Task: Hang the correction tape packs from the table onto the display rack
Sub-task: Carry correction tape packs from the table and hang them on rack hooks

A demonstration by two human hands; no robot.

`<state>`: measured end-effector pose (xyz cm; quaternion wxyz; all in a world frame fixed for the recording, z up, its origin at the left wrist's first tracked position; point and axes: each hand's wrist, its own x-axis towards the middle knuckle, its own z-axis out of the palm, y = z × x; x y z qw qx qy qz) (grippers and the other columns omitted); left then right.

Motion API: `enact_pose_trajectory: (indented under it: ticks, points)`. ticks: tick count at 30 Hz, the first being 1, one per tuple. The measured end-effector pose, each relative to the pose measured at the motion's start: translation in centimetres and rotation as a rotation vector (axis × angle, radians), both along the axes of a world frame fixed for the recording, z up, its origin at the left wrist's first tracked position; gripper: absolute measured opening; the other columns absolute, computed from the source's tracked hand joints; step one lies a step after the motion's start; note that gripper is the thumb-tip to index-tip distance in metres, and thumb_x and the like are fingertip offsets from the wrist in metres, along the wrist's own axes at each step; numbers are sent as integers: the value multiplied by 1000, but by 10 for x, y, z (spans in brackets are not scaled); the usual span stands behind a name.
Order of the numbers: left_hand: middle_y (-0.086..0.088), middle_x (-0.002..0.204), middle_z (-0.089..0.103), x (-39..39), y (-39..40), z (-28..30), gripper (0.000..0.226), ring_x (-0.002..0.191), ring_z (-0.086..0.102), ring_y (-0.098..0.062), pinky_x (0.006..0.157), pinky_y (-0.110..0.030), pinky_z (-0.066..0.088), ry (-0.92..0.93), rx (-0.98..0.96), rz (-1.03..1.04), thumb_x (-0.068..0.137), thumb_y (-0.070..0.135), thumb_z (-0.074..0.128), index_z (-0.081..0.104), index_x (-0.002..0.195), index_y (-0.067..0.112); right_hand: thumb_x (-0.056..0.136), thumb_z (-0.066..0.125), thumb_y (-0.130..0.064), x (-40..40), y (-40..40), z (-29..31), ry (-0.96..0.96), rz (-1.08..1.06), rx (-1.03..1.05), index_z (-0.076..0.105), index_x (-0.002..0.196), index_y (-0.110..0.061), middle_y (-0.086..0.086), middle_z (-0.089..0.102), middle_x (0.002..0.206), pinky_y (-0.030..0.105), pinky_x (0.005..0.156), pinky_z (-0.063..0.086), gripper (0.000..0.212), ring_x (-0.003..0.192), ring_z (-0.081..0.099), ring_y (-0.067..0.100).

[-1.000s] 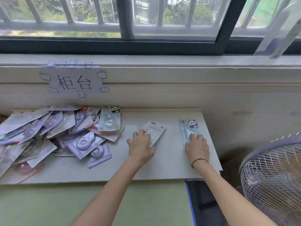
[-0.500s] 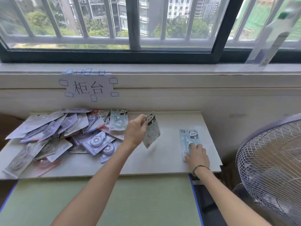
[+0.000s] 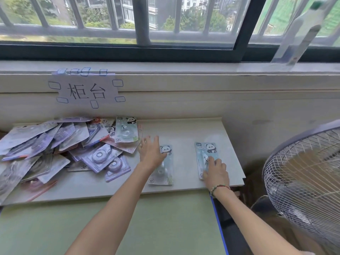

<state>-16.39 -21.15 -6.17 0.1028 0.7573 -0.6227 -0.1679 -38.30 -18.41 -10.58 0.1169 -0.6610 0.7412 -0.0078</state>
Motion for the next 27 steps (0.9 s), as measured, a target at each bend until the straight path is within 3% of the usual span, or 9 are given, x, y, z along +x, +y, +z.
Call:
enact_pose_trajectory:
  ticks: [3, 6, 12, 17, 20, 27]
  points:
    - [-24, 150, 19, -10, 11, -18, 70, 140, 19, -38, 110, -47, 24, -27, 174, -4, 92, 53, 51, 29, 145, 13, 94, 46, -29, 1, 2, 0, 23, 9, 6, 13, 150, -15, 9, 37, 134, 31, 91, 41, 66, 117, 40, 25]
    - [-26, 146, 24, -13, 19, -31, 77, 135, 24, -38, 107, -44, 28, -103, 264, -46, 87, 62, 52, 33, 142, 12, 94, 45, -40, 4, 4, 2, 5, 20, 10, 30, 140, -14, 8, 41, 132, 32, 92, 41, 55, 117, 42, 25]
    - [-19, 146, 20, -12, 25, -28, 73, 134, 20, -37, 107, -44, 27, -7, 269, -131, 81, 43, 69, 35, 143, 24, 95, 50, -33, 7, 16, 7, -27, 6, 18, 39, 130, -15, 8, 45, 128, 33, 91, 42, 40, 118, 42, 25]
    - [-17, 145, 21, -11, 53, -29, 75, 135, 19, -36, 106, -46, 28, 6, 297, -155, 78, 33, 73, 36, 143, 28, 83, 63, -50, 12, 37, 5, -52, -25, 83, 35, 130, -16, 10, 36, 130, 36, 94, 41, 65, 121, 38, 28]
    - [-13, 141, 25, -9, 69, -31, 74, 132, 22, -33, 101, -45, 31, 10, 282, -153, 75, 26, 75, 38, 139, 26, 81, 69, -42, 18, 48, 2, -38, -38, 99, 32, 132, -15, 13, 35, 132, 37, 96, 39, 68, 123, 36, 30]
    - [-10, 138, 31, -10, 98, -39, 75, 129, 28, -31, 100, -48, 32, 8, 203, -50, 71, 49, 77, 41, 134, 28, 72, 74, -35, 26, 70, -3, -47, -128, 40, 33, 125, -15, 12, 37, 126, 37, 95, 37, 70, 119, 39, 30]
